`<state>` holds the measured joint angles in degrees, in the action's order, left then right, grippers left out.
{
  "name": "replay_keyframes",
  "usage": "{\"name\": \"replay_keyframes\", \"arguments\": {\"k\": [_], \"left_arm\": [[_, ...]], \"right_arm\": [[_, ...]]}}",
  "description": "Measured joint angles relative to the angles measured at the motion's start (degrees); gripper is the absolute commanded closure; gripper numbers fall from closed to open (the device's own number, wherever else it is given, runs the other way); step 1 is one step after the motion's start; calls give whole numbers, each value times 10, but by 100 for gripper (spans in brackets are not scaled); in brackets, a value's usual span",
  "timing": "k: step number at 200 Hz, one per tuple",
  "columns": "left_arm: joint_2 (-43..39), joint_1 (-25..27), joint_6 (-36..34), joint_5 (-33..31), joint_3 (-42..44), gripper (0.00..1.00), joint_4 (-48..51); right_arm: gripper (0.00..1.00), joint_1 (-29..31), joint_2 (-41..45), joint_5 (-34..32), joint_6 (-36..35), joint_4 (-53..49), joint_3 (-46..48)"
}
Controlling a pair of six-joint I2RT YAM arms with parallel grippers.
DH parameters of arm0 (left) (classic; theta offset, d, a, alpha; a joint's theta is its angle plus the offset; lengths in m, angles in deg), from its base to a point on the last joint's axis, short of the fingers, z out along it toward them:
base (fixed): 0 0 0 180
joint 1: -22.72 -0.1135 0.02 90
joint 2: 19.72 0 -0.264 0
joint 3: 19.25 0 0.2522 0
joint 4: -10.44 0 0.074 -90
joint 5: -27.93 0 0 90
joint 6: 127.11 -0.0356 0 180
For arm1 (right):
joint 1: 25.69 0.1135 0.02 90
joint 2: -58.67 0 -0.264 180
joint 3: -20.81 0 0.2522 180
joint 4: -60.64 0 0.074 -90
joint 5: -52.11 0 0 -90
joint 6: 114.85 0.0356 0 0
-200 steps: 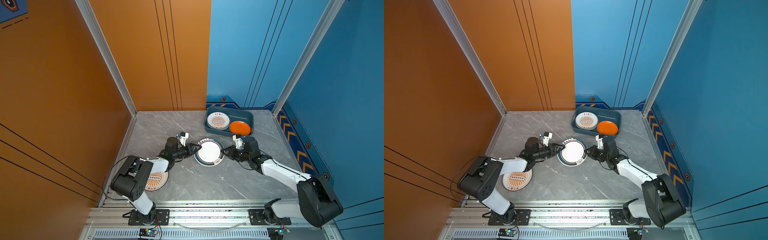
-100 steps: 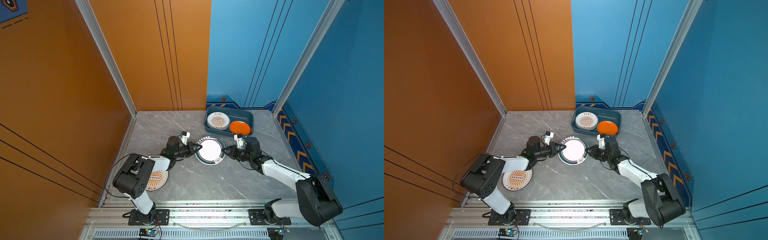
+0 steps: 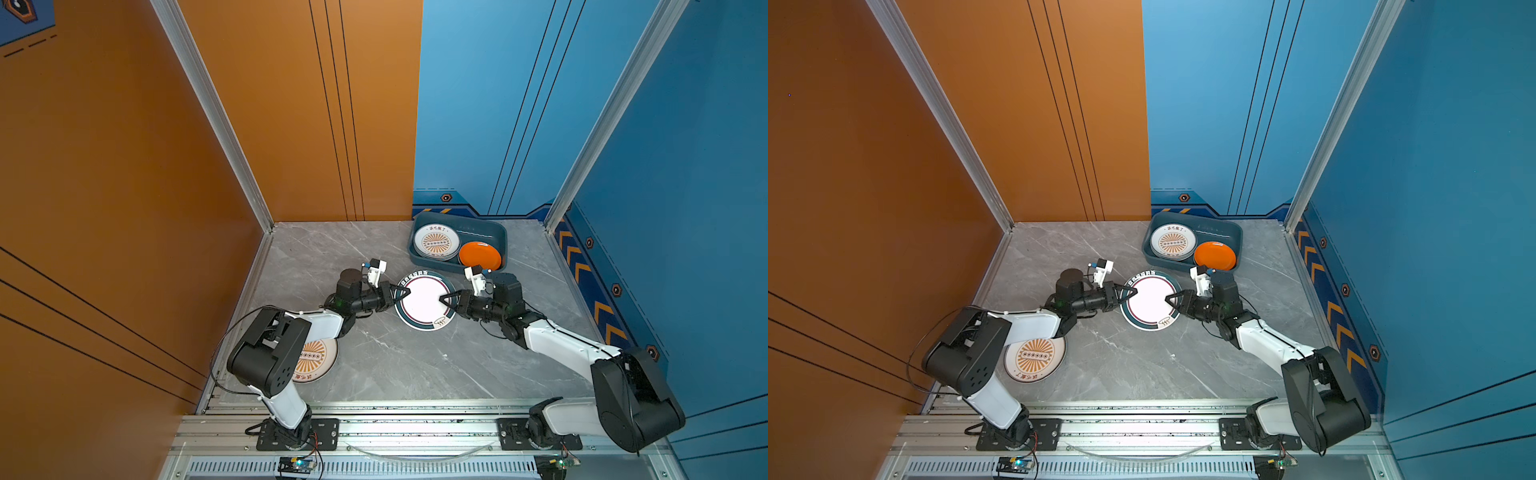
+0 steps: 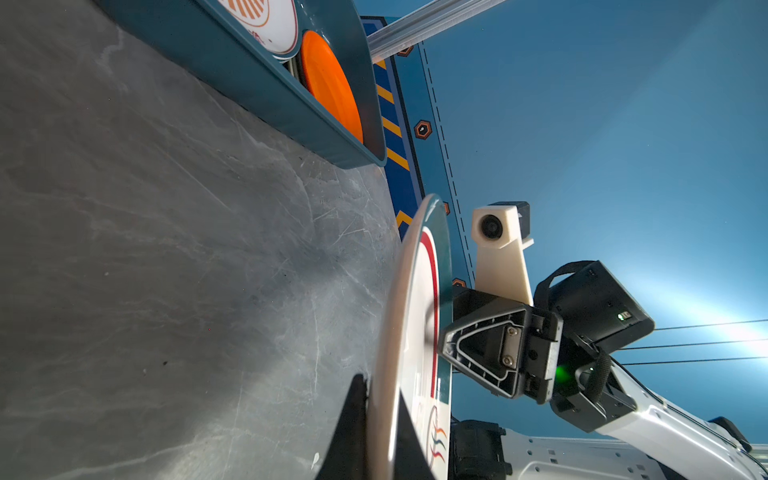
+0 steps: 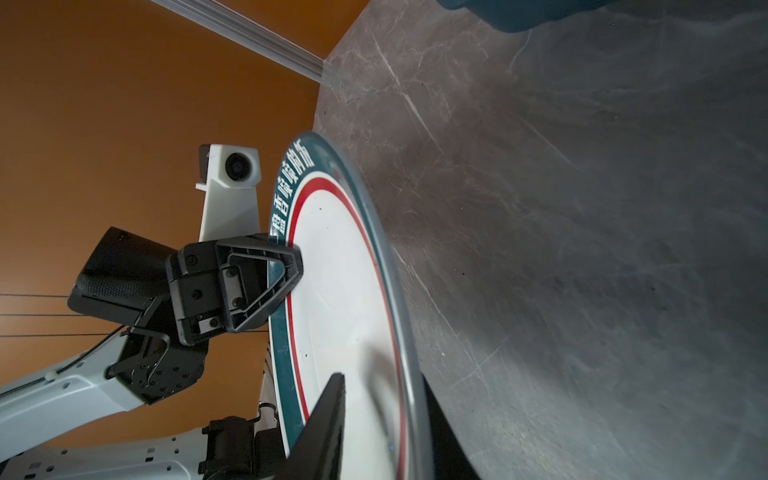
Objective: Place the plates into the plastic bin on the countertop
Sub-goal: 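Grasp the white plate rim with the left gripper while the right holds it, then carry the white plate into the teal bin with the right gripper while the left withdraws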
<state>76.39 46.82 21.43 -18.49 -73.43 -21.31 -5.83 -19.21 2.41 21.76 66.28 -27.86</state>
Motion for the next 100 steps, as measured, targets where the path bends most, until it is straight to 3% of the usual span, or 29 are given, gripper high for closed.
{"name": "replay_keyframes", "arguments": {"k": [38,66,100], "left_arm": [[1,2,0,2,-8,100,-2],[3,1,0,2,-10,82,-9],[12,12,-1,2,-13,50,-3]], "right_arm": [[89,-4,-6,18,19,33,5],[96,-9,-5,30,32,47,6],[100,-12,-5,35,26,50,6]]}}
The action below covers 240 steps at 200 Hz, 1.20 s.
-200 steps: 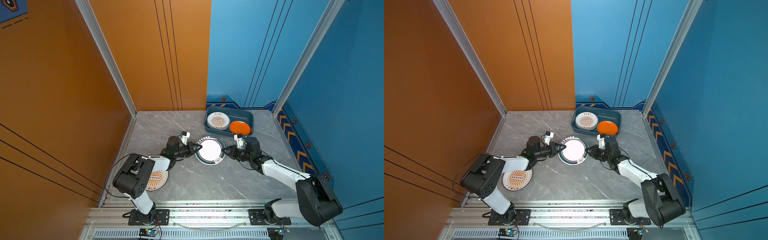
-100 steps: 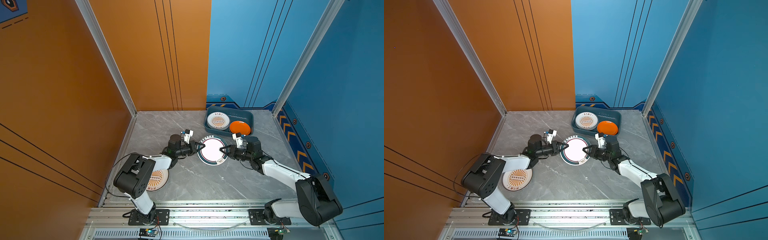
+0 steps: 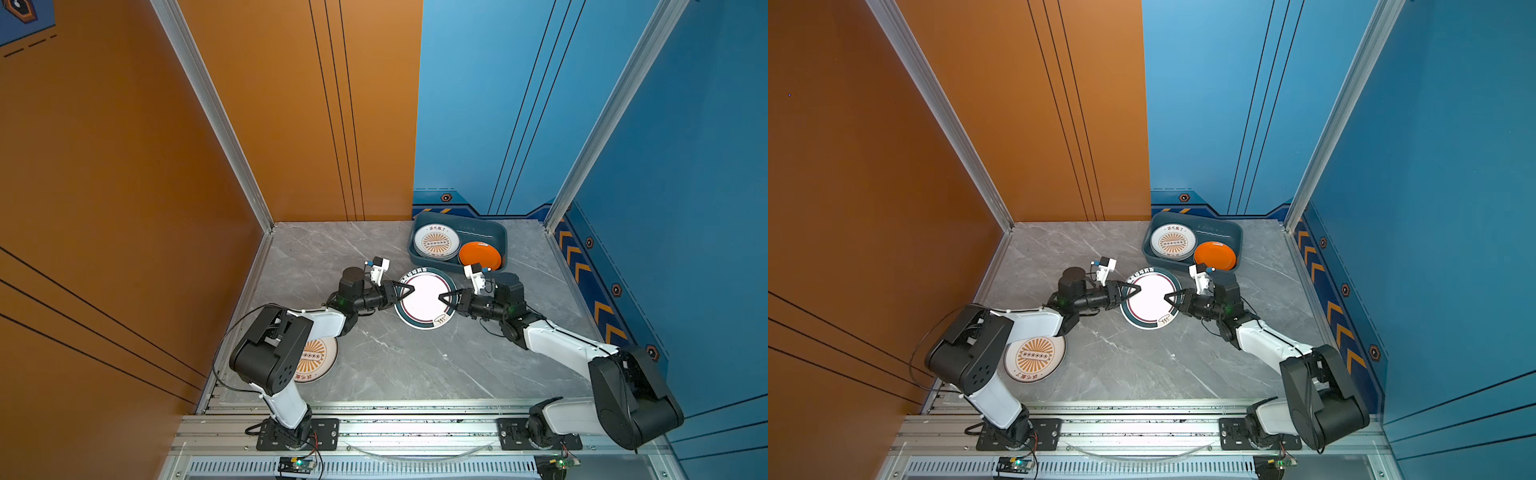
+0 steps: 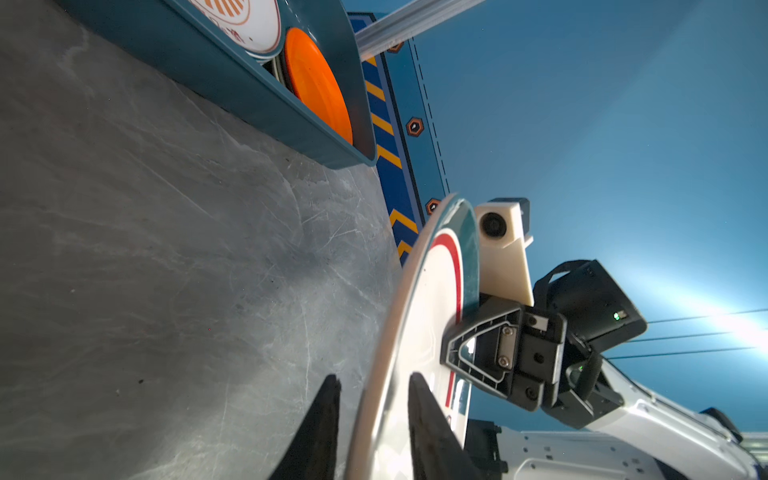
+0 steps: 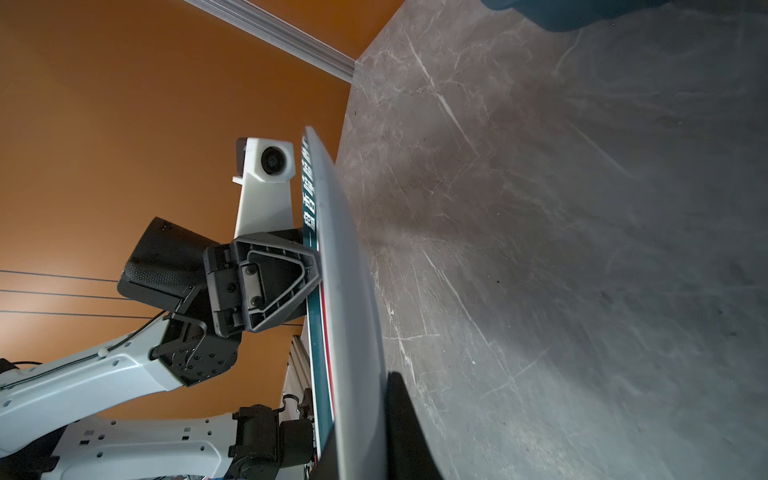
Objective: Place the plates into the plastic bin on the countertop
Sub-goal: 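Carry the white plate into the teal bin with the right gripper while the left withdraws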
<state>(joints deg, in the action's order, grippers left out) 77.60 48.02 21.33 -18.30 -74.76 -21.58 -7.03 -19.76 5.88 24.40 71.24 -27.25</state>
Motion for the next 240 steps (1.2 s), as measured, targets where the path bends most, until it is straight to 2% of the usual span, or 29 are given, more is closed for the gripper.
{"name": "replay_keyframes", "arguments": {"k": [25,28,32,70,110,172,200,240], "left_arm": [[0,3,-5,3,-2,21,2],[0,3,0,2,-2,16,3],[0,3,-5,3,-2,1,2],[-5,1,-17,0,-3,2,27],[-70,-2,-84,-23,-5,2,137],[-215,-24,-213,-140,-26,2,361],[-268,-73,-229,-177,-12,2,414],[-311,-129,-231,-192,24,2,454]], "right_arm": [[100,-22,0,-1,-5,-22,-9],[100,-25,0,-1,-6,-26,-11],[100,-30,0,-1,-7,-30,-15],[100,-69,-1,-16,-24,-94,-79],[100,-112,-42,-52,-37,-153,-172],[100,-145,-224,-98,-40,-202,-354],[100,-149,-313,-108,-27,-208,-435],[100,-149,-405,-111,-2,-210,-502]]}}
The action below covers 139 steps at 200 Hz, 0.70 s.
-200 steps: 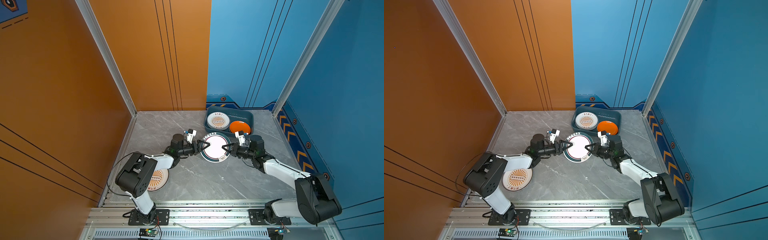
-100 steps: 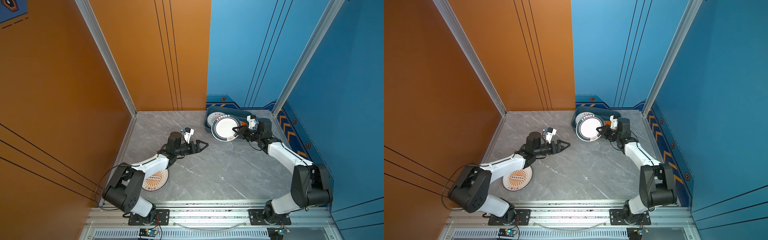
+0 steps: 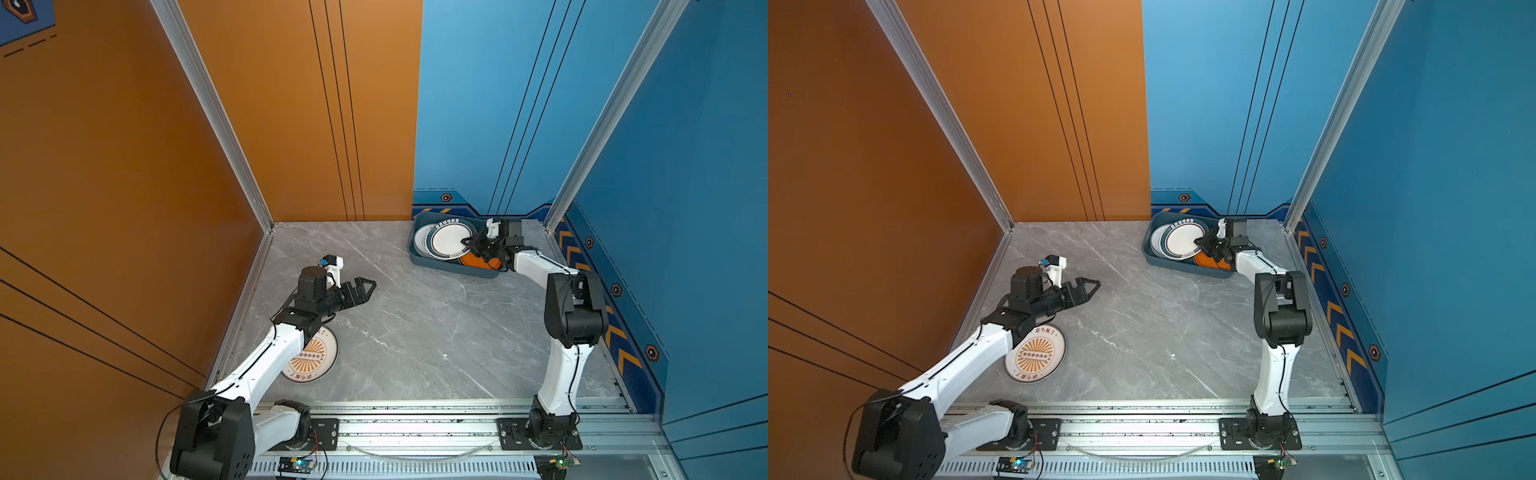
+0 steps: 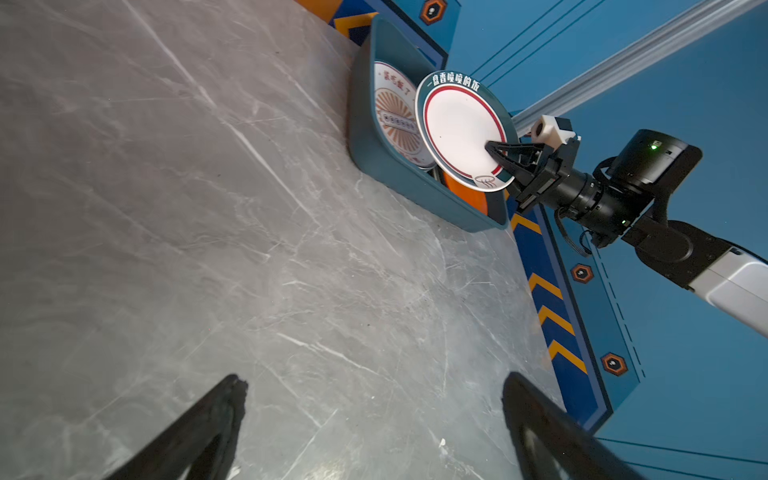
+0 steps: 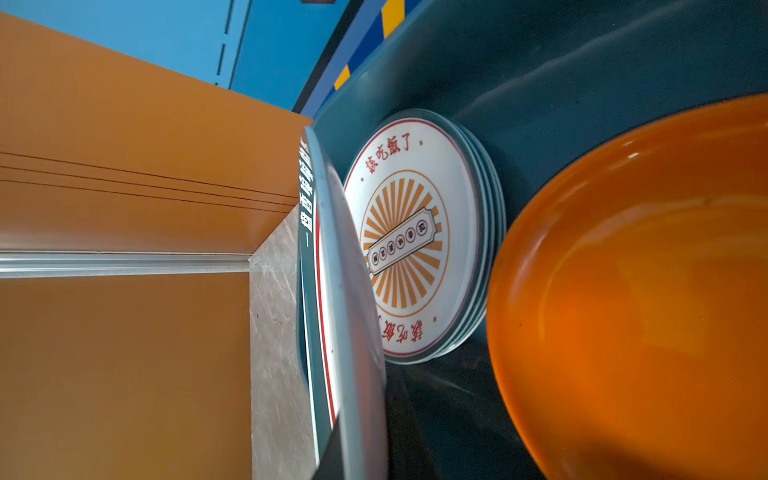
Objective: Place the plates into the plastic bin on the countertop
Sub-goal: 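Carry the white plate into the teal bin with the right gripper while the left withdraws, then lower the white plate against the stack in the bin and open the right gripper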
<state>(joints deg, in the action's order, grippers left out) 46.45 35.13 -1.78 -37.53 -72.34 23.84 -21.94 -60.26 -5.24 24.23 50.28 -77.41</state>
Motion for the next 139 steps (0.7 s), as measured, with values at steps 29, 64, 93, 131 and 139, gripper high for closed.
{"name": "replay_keyframes", "arguments": {"k": [29,64,93,131,139], "left_arm": [[0,-1,0,-1,3,2,7],[16,-15,4,5,4,2,2],[26,-23,7,13,4,2,-5],[28,-27,11,19,4,2,-17],[28,-29,11,21,4,2,-18]], "right_arm": [[100,0,-50,0,24,1,-29],[100,0,-89,2,50,2,-53],[100,0,-106,1,66,6,-77],[83,2,-131,3,86,6,-108],[80,4,-135,3,90,6,-114]]}}
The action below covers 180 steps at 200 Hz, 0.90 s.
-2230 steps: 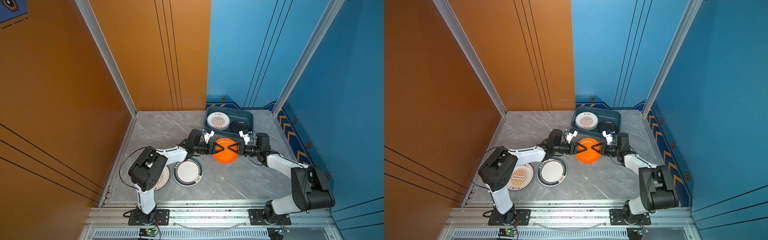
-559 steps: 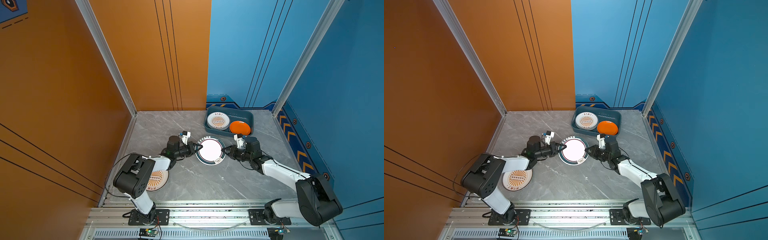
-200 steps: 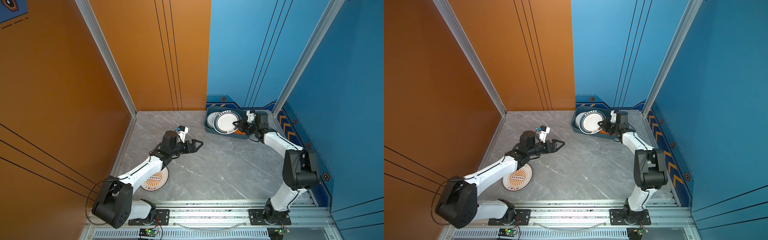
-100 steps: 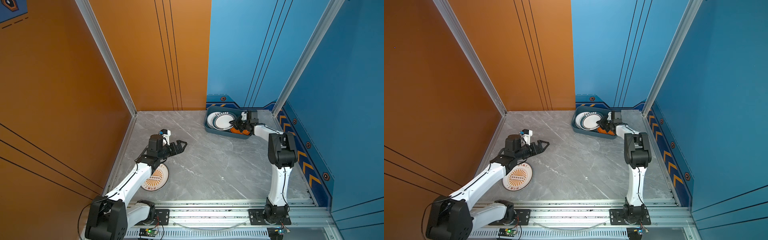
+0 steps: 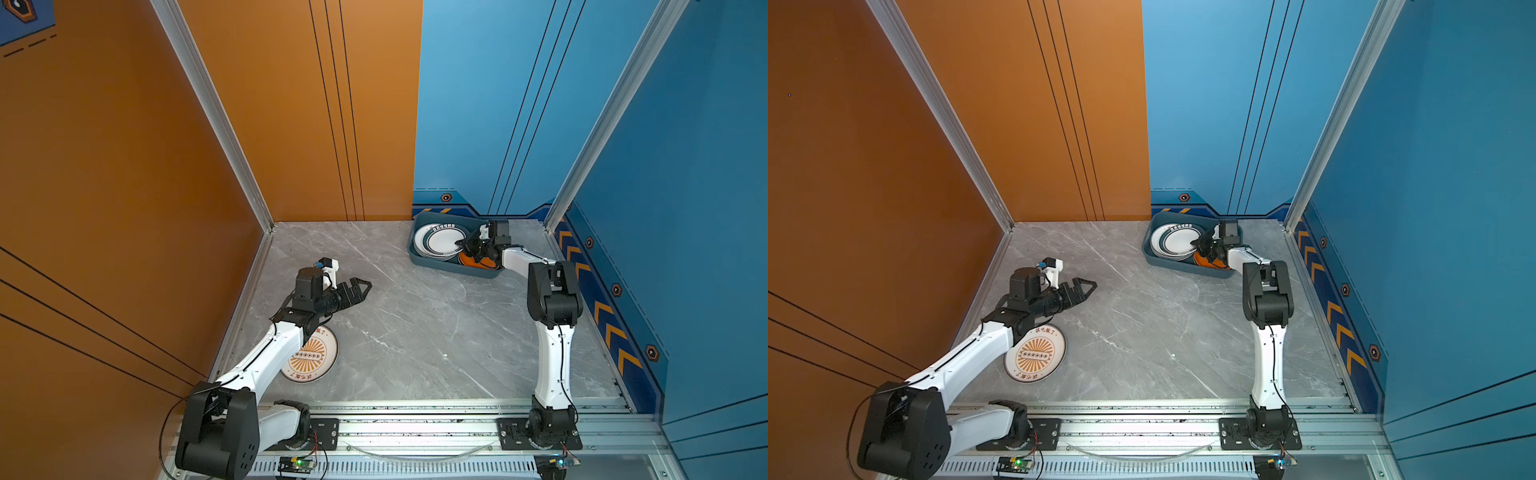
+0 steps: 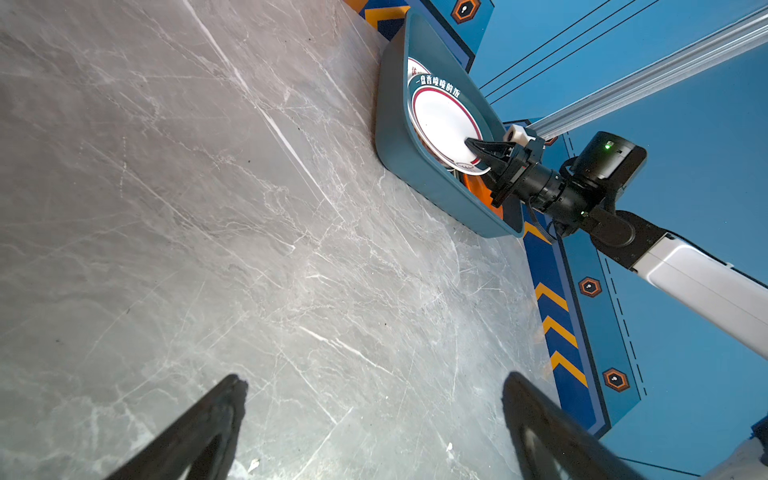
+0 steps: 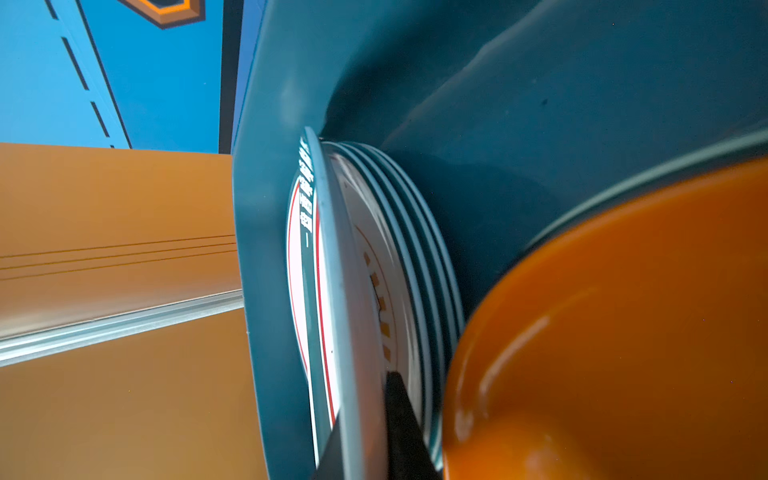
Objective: Place the plates into the plastic bin on the countertop
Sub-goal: 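Lower the white plate against the stack in the bin and open the right gripper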
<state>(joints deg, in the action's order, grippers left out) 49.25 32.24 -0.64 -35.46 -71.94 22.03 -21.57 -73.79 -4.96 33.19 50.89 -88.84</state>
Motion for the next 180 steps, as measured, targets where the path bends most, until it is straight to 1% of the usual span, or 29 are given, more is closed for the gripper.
{"name": "replay_keyframes", "arguments": {"k": [35,66,84,118,148,180], "left_arm": [[0,-2,0,4,0,2,-2],[0,-2,1,5,0,2,-2],[0,-2,4,5,1,2,-3],[1,-2,7,6,4,2,-9],[1,-2,9,7,4,2,-10],[0,-1,9,7,4,2,-10]], "right_arm": [[69,3,-9,0,11,-3,-9],[61,4,-9,0,5,-21,-21],[57,7,-9,-8,-14,-69,-41],[54,16,-9,-47,-62,-177,-97],[48,24,-6,-71,-97,-227,-114],[46,30,10,-112,-138,-294,-125]]}}
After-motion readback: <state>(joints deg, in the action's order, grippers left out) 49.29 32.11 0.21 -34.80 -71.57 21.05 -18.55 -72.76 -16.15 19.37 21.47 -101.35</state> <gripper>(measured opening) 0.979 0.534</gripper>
